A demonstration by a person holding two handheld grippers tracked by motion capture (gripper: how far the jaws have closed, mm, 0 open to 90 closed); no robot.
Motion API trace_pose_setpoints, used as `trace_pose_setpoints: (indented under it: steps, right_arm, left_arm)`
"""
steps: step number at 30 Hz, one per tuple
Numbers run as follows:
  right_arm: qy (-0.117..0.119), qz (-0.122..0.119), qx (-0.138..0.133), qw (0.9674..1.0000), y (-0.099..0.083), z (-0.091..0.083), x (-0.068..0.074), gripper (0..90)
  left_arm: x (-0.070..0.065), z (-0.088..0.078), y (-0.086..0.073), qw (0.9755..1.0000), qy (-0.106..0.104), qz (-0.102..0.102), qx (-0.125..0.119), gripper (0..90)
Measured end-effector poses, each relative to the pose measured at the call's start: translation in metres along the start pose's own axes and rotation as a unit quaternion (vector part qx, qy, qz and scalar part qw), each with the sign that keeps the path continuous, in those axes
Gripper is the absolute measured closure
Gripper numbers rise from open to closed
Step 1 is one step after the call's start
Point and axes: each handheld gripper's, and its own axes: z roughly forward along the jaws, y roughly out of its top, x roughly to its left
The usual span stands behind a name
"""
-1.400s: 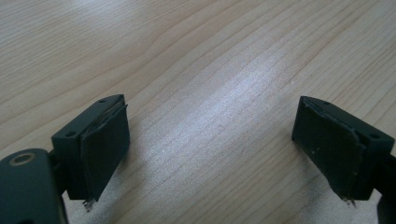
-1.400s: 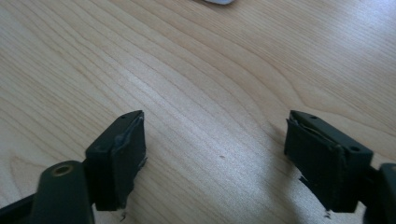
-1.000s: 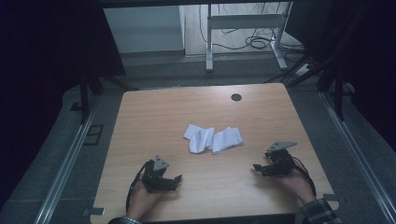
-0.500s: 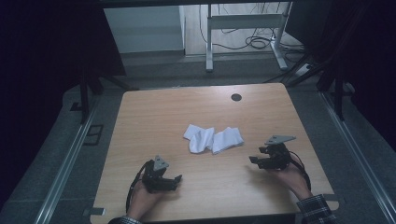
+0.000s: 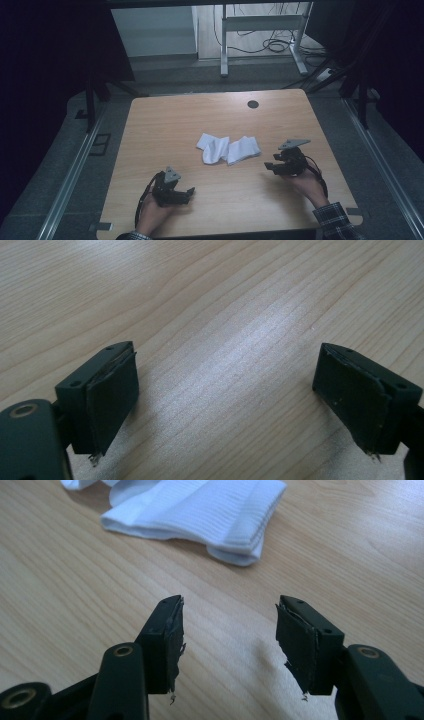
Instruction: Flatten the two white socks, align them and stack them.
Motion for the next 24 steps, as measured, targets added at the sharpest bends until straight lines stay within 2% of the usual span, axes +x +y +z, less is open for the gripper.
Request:
trace_pose_setpoints:
  steps: [7,9,14,20,24]
  right_arm:
    - [-0.002,-0.002,-0.001,1.0000,0.011,0.010,0.000,44.6]
    - [-0.005,0.012,-0.011,0.9999,0.015,0.012,-0.001,47.4]
    - [-0.005,0.022,-0.023,0.9995,0.027,0.018,-0.003,55.0]
    - [-0.013,0.012,-0.034,0.9993,0.036,0.031,-0.003,57.7]
    - [-0.017,0.020,-0.032,0.9992,0.039,0.038,-0.005,60.3]
  left_arm:
    - [0.000,0.000,0.000,1.0000,0.000,0.000,0.000,11.1]
    - [0.000,0.000,0.000,1.0000,0.000,0.000,0.000,11.1]
    - [0.000,0.000,0.000,1.0000,0.000,0.000,0.000,11.1]
    - [0.000,0.000,0.000,1.0000,0.000,0.000,-0.001,11.1]
    - [0.000,0.000,0.000,1.0000,0.000,0.000,-0.001,11.1]
